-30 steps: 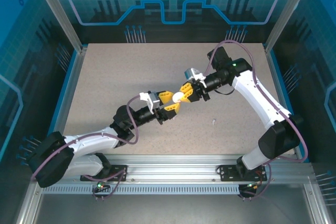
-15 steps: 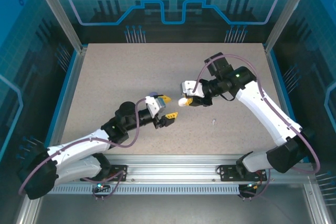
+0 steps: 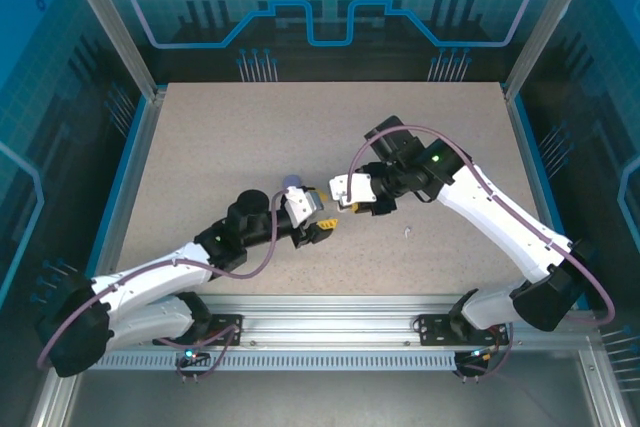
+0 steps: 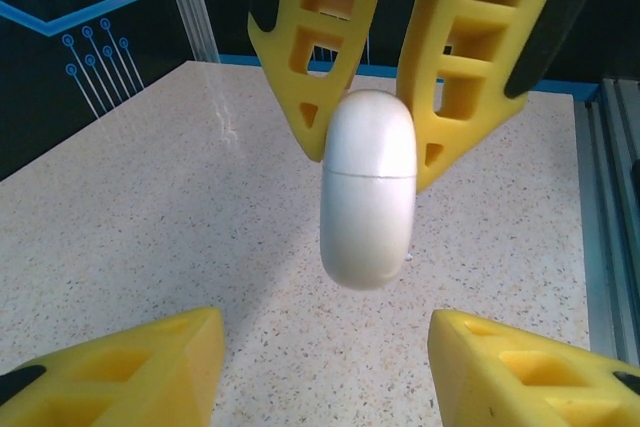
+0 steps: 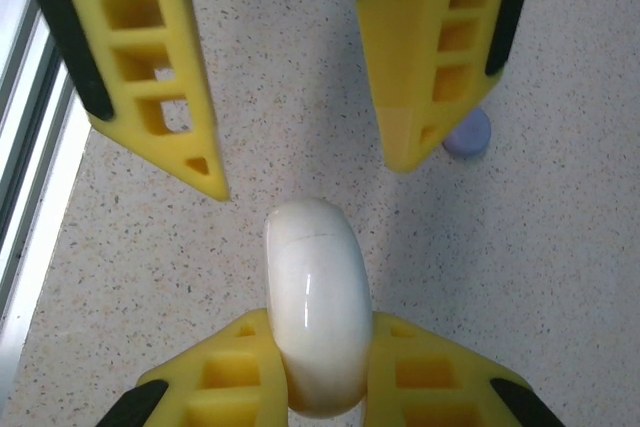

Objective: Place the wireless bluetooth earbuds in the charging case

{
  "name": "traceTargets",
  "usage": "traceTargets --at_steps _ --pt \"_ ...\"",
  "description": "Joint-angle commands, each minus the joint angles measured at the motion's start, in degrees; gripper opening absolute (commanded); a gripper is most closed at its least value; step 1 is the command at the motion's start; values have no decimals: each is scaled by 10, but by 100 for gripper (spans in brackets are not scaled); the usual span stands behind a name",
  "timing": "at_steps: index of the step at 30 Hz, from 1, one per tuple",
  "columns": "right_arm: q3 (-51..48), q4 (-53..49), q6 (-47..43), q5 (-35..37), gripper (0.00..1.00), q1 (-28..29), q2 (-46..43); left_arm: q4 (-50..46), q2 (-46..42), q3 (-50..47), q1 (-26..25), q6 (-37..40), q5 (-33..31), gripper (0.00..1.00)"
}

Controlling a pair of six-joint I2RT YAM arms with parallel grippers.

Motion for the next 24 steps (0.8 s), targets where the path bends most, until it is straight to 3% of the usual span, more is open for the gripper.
traceTargets --at_steps 1,8,13,24 --pt "-9 -1 -2 -21 12 12 -15 48 6 11 1 -6 24 56" --pt "-23 14 -4 -62 12 16 -15 104 17 3 1 -25 61 55" --pt "-30 30 0 -78 12 16 -18 123 27 1 1 -35 71 47" --pt "-30 29 -8 -70 12 10 -28 97 20 -4 1 -26 69 50"
